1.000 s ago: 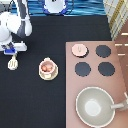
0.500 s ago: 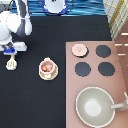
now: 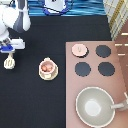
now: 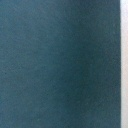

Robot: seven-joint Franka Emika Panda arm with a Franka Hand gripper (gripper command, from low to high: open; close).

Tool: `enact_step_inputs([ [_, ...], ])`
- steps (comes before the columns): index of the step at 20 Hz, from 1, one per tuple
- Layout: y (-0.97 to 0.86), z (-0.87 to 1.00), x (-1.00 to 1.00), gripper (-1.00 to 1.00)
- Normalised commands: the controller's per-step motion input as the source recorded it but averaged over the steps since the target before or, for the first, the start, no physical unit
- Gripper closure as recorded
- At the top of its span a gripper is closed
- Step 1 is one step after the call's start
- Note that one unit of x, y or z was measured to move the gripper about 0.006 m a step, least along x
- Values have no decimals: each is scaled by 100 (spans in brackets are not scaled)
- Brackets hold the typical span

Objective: Take the lid off the pot, put the pot on the plate, and use the tool to push the pot to the front of the table.

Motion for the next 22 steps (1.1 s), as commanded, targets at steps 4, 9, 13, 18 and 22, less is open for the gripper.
enact_step_inputs([
  [4,93,23,-39,100],
  [9,94,10,-41,100],
  [13,93,0,-50,100],
  [18,92,0,-53,100],
  [22,91,0,-54,100],
])
